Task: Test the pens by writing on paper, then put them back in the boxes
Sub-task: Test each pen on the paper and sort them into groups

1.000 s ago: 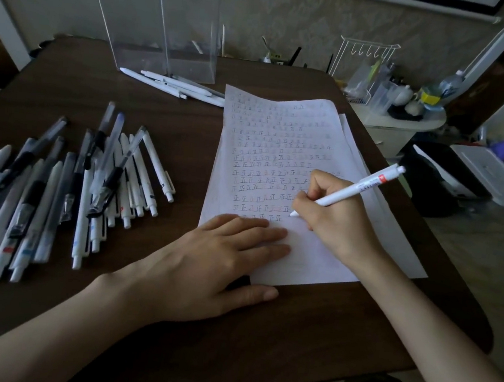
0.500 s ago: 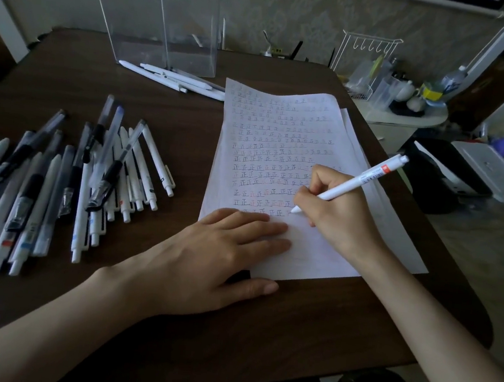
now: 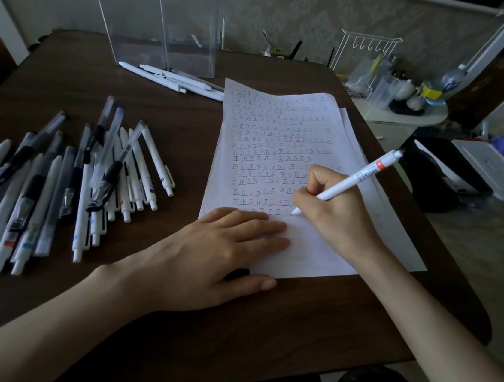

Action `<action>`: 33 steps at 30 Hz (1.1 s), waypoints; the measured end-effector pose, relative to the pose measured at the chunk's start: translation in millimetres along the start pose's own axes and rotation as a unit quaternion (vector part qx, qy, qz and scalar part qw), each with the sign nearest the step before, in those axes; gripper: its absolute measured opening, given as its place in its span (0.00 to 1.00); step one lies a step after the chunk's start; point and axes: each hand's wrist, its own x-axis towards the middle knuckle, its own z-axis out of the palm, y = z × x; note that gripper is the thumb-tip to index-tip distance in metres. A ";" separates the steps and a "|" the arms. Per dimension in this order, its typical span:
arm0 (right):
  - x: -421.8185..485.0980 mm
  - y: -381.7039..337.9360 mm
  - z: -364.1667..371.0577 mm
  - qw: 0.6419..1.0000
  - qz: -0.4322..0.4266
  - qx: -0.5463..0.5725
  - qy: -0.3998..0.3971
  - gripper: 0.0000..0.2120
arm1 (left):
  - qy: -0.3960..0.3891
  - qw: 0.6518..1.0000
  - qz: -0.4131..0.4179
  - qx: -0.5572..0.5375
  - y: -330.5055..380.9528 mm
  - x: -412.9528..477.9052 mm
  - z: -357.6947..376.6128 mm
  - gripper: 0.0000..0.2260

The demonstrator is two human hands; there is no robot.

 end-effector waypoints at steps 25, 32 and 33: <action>-3.2 -6.6 -0.9 0.994 -0.036 0.032 -0.100 0.17 | 0.116 0.990 0.009 -0.085 -9.3 1.6 -5.6 0.26; -1.3 -6.3 -0.9 0.991 -0.049 -0.032 -0.123 0.23 | 0.145 0.987 0.024 -0.071 -15.6 1.7 -3.4 0.22; 1.7 -10.2 -1.0 0.989 -0.052 -0.040 -0.130 0.24 | 0.149 0.987 0.009 -0.056 -16.9 1.3 -6.0 0.23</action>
